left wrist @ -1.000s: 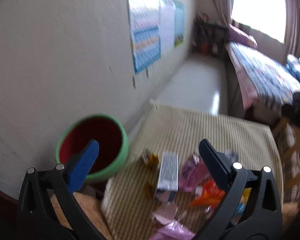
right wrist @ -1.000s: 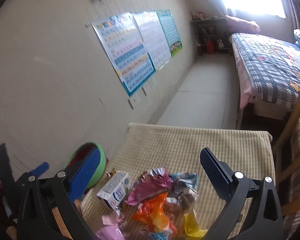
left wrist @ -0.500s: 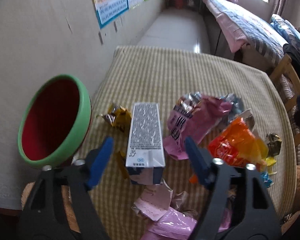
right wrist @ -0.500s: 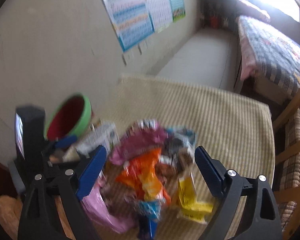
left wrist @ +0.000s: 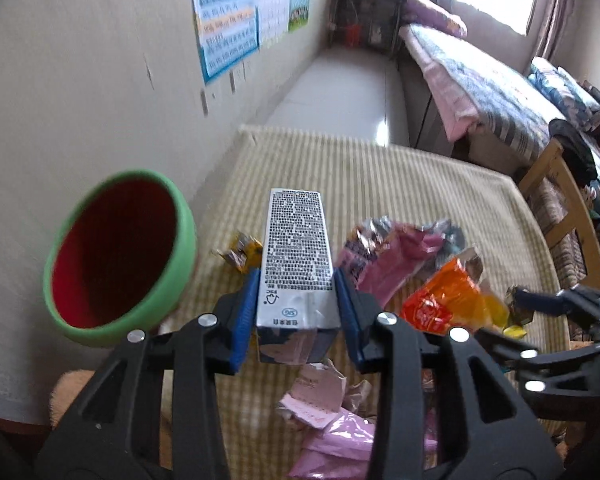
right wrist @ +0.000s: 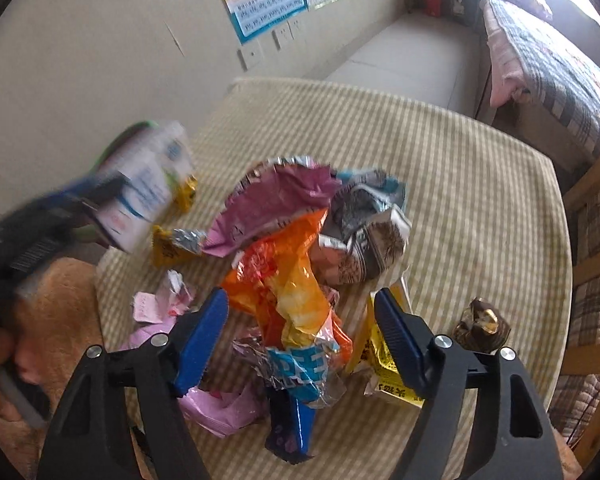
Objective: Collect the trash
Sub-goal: 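Grasp the white milk carton with the left gripper while the right grasps an orange wrapper, then carry both items to the green bin and open both grippers to drop them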
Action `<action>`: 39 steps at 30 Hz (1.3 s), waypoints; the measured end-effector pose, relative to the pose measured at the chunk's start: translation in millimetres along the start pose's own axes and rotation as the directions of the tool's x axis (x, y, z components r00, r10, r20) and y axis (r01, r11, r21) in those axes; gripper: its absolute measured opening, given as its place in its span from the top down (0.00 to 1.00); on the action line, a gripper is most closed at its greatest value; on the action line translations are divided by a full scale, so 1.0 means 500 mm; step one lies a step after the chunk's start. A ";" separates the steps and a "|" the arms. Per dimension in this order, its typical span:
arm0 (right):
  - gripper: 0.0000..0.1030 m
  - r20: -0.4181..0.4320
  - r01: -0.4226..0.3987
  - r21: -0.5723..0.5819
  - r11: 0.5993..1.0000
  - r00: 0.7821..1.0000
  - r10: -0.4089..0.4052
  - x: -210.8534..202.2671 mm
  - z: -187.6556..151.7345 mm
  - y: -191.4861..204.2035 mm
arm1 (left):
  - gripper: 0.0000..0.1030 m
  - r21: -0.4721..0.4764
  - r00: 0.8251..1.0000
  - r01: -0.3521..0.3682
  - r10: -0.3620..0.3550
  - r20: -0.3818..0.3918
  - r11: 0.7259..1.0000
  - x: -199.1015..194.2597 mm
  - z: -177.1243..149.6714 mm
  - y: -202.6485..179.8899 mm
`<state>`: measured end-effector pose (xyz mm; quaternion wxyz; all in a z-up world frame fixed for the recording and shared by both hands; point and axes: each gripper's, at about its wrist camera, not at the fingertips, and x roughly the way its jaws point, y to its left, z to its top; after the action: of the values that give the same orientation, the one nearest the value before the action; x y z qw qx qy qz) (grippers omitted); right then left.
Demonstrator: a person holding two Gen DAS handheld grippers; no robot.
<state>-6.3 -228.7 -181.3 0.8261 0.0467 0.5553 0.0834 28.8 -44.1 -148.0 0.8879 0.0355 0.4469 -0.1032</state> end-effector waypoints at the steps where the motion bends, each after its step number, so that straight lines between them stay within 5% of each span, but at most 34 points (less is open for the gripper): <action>1: 0.34 -0.008 0.005 0.001 1.000 1.000 -0.005 0.006 0.000 0.000 | 0.65 -0.002 1.000 -0.011 0.011 0.022 1.000 -0.014 0.005 0.008; 6: 0.66 -0.068 0.001 0.013 1.000 0.998 0.000 0.044 -0.012 -0.008 | 0.65 -0.013 0.996 -0.050 0.051 0.073 0.999 -0.044 0.022 0.039; 12: 0.67 0.018 -0.021 -0.021 1.000 1.000 0.021 -0.002 0.010 0.014 | 0.64 -0.043 0.992 -0.072 0.076 0.098 0.996 -0.063 0.020 0.092; 20: 0.66 0.210 -0.062 -0.047 0.997 0.975 0.071 -0.089 0.067 0.060 | 0.64 -0.186 0.975 -0.189 0.207 0.082 0.964 -0.080 0.000 0.257; 24: 0.66 0.188 -0.156 -0.056 0.986 0.968 0.164 -0.075 0.113 0.116 | 0.65 -0.255 0.967 -0.231 0.251 0.046 0.939 -0.070 -0.016 0.334; 29: 0.66 0.172 -0.200 -0.175 0.964 0.958 0.230 -0.031 0.188 0.255 | 0.64 -0.316 0.973 -0.215 0.230 0.012 0.924 -0.041 -0.030 0.382; 32: 0.66 0.134 -0.256 -0.152 0.955 0.952 0.277 0.021 0.233 0.313 | 0.65 -0.336 0.976 -0.205 0.218 0.001 0.919 -0.028 -0.032 0.398; 39: 0.66 0.058 -0.272 -0.121 0.955 0.958 0.281 0.105 0.286 0.395 | 0.65 -0.350 0.974 -0.217 0.223 -0.021 0.911 -0.001 -0.025 0.442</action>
<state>128.6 -22.5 -141.2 0.8277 0.0807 0.5066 0.2274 66.1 173.7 -161.4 0.8902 -0.0741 0.4427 0.0783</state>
